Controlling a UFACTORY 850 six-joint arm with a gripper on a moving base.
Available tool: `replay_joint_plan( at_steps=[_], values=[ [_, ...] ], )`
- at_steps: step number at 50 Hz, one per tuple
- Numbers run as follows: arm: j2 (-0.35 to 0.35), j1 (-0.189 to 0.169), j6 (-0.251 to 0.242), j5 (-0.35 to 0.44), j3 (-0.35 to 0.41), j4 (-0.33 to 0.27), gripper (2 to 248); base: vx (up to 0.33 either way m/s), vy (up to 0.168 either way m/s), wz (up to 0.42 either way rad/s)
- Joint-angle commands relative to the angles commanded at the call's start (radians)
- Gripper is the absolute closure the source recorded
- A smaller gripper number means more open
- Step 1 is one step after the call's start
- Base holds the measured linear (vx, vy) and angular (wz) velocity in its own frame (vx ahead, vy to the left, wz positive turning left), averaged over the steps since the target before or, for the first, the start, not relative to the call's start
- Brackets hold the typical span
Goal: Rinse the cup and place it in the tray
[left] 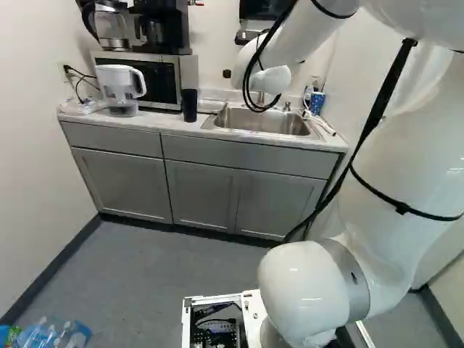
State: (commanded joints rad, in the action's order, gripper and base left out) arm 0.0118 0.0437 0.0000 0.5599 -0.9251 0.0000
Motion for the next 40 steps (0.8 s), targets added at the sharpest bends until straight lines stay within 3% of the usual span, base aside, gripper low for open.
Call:
replay_joint_plan(
  at_steps=[18,40],
  values=[
    [0.0,0.0,0.0,0.0,0.0,0.0,3,0.127,0.002,0.158],
    [0.0,0.0,0.0,0.0,0.0,0.0,3,0.122,-0.028,0.017]
  ],
)
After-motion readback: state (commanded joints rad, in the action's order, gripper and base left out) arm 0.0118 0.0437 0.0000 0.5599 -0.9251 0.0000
